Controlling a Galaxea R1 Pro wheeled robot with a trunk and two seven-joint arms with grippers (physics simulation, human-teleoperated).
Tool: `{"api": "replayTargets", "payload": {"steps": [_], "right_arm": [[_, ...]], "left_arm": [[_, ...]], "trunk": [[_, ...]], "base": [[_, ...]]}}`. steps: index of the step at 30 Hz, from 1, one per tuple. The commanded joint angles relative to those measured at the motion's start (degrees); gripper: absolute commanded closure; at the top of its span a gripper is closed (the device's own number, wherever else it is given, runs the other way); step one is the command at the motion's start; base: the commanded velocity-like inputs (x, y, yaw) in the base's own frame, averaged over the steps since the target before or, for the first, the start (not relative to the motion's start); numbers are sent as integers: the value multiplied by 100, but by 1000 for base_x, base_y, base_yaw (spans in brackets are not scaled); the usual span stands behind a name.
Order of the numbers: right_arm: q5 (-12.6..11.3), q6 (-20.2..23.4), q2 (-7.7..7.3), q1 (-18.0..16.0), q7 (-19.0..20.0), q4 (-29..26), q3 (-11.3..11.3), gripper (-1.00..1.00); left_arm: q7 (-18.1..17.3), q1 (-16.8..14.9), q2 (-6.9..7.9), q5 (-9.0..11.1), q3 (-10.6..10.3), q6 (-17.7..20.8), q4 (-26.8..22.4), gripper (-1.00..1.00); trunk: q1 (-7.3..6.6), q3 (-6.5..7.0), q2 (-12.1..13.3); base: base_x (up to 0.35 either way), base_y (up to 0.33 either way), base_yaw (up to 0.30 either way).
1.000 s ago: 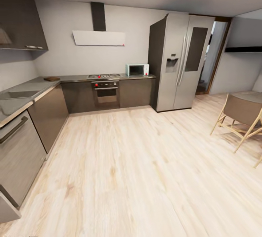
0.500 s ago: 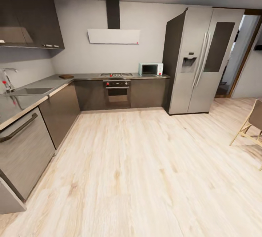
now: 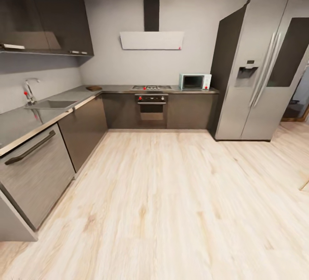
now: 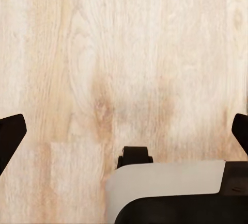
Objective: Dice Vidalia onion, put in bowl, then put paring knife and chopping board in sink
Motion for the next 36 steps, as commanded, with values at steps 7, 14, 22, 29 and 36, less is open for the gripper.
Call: {"api": "replayTargets", "payload": {"steps": [7,14,22,29,36], "right_arm": [[2,-14,1,-1,-18,1,1,-100],[2,-14,1,-1,-18,1,1,-100],[2,-14,1,-1,-18,-4,1,-100],[2,-14,1,-1,-18,-5,1,-100],[2,-15,1,-1,-18,-4,1,-100]], "left_arm": [[-3,1,1,5,3,-9,0,-100],[-3,1,0,5,3,-9,0,-100],[-3,1,-6,5,3,-9,30,-100],[-3,1,1,-3,3,-16,35,-100],[-3,1,1,-4,3,-14,35,-100]], "trunk": [[2,-34,-2],[2,-63,-2],[2,-96,-2],[2,-125,-2],[2,-154,-2]], "base": [[245,-225,256],[245,-224,256],[246,-224,256],[246,-224,256],[246,-224,256]]}}
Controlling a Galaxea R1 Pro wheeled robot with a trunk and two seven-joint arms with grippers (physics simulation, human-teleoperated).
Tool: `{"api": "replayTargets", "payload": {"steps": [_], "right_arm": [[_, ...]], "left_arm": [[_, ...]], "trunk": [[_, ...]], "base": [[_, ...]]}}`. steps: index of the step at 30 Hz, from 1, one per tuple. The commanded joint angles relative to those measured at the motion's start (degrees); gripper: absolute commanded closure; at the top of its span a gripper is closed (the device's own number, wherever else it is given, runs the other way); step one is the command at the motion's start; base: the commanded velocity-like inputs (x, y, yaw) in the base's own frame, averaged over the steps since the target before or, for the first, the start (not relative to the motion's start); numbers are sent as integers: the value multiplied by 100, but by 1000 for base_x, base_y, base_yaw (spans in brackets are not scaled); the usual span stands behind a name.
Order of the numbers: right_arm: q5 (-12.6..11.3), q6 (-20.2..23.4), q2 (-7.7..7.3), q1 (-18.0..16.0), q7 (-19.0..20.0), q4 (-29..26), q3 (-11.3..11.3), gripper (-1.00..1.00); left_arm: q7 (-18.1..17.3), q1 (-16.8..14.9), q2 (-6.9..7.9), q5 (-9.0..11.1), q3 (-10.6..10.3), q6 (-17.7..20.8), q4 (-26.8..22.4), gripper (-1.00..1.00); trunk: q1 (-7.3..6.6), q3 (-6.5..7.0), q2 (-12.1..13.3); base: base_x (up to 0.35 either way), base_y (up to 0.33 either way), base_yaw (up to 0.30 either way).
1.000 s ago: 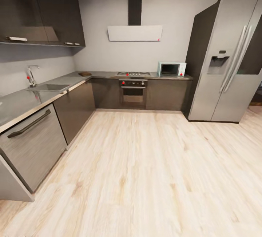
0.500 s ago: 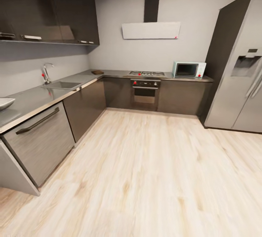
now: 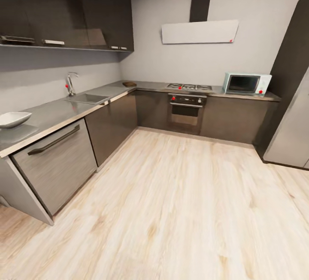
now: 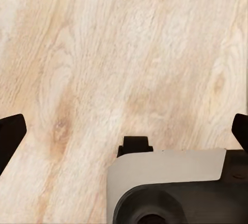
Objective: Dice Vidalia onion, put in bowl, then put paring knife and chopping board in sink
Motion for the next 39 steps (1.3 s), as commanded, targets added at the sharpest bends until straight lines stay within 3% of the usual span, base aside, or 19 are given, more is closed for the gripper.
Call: {"api": "replayTargets", "payload": {"steps": [1,17,39], "right_arm": [[2,-15,1,-1,-18,2,1,-100],[2,-21,1,-1,-18,-3,1,-100],[2,-21,1,-1,-18,-3,1,-100]], "left_arm": [[-3,1,-1,2,3,-10,-6,-100],[-3,1,-3,1,3,-13,-13,-100],[6,1,1,1,3,-13,-8,-100]], "trunk": [[2,-8,-2],[2,-69,-2],[2,-72,-2]], "base": [[246,-224,256],[246,-224,238],[246,-221,9]]}}
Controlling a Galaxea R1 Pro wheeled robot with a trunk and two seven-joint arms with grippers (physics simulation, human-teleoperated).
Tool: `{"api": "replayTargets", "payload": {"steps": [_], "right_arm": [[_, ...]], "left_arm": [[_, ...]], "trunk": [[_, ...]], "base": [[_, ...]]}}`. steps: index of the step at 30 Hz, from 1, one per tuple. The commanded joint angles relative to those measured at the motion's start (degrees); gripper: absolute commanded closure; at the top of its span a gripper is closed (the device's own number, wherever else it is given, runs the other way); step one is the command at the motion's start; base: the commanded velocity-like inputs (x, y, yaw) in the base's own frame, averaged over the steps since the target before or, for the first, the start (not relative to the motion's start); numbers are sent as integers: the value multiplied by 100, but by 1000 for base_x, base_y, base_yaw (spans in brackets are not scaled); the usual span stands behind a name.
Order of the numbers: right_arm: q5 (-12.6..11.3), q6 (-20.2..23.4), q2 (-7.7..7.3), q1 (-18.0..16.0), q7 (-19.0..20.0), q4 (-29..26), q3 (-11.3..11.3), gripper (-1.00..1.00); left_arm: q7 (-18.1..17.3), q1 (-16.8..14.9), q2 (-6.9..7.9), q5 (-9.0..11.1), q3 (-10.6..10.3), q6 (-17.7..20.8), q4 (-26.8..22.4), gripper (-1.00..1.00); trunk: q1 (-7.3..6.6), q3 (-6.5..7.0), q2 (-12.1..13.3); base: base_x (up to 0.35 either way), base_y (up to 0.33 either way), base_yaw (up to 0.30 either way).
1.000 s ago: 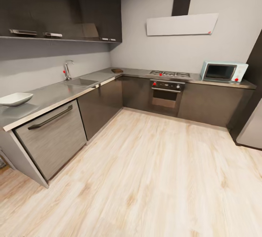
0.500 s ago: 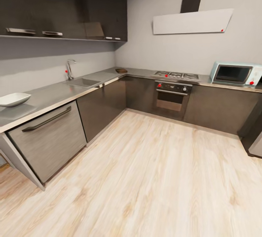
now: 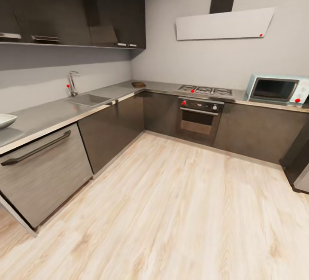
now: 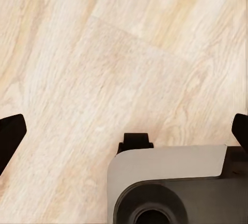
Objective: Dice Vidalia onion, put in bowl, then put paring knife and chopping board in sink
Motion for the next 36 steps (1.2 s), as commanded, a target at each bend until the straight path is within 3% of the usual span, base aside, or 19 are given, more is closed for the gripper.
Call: {"api": "replayTargets", "payload": {"steps": [1,36], "right_arm": [[2,-12,2,-1,-17,0,1,-100],[2,-21,2,-1,-17,-4,1,-100]], "left_arm": [[-2,1,0,2,3,-11,-5,-100],[-2,1,0,2,3,-11,-11,-100]], "trunk": [[3,-4,-2],[3,-4,-2]], "base": [[252,-190,0],[304,-29,0]]}}
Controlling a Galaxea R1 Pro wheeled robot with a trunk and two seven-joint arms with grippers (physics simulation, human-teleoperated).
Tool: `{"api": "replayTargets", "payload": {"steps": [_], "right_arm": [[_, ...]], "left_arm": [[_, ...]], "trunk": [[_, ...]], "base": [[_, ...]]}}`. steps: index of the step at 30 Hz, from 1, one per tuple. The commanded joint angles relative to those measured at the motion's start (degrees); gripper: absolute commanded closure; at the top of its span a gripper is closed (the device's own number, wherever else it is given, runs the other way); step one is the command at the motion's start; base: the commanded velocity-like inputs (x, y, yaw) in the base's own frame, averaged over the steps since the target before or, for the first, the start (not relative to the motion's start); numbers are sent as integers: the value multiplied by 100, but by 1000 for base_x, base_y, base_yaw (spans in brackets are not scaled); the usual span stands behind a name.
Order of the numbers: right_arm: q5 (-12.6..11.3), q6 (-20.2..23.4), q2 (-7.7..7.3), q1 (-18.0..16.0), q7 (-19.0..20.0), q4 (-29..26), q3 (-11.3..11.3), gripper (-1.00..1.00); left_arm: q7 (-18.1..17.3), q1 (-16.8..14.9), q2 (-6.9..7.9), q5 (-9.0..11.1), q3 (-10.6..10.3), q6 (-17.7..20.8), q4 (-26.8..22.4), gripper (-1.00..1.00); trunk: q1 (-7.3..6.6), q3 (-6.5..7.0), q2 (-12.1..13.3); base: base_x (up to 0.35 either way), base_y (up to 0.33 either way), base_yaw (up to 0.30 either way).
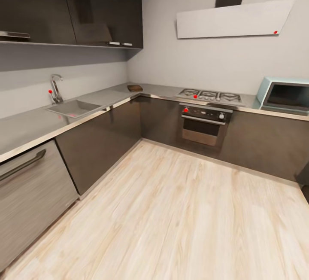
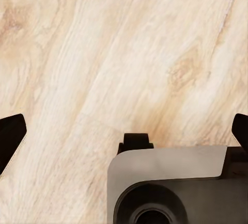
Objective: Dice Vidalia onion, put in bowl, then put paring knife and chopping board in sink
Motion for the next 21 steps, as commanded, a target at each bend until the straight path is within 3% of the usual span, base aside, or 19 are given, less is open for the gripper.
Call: {"api": "replayTargets", "payload": {"steps": [1,11,21], "right_arm": [[2,-13,2,-1,-19,-2,1,-100],[2,-13,2,-1,-19,0,1,-100],[2,-13,2,-1,-19,-3,1,-100]], "left_arm": [[-2,1,0,1,3,-11,-4,-100],[-2,1,0,1,3,-11,-9,-100],[1,1,-28,10,3,-11,-60,-100]], "trunk": [[3,-4,-2],[3,-4,-2],[-41,32,78]], "base": [[316,0,0],[286,-3,0],[32,-2,0]]}}
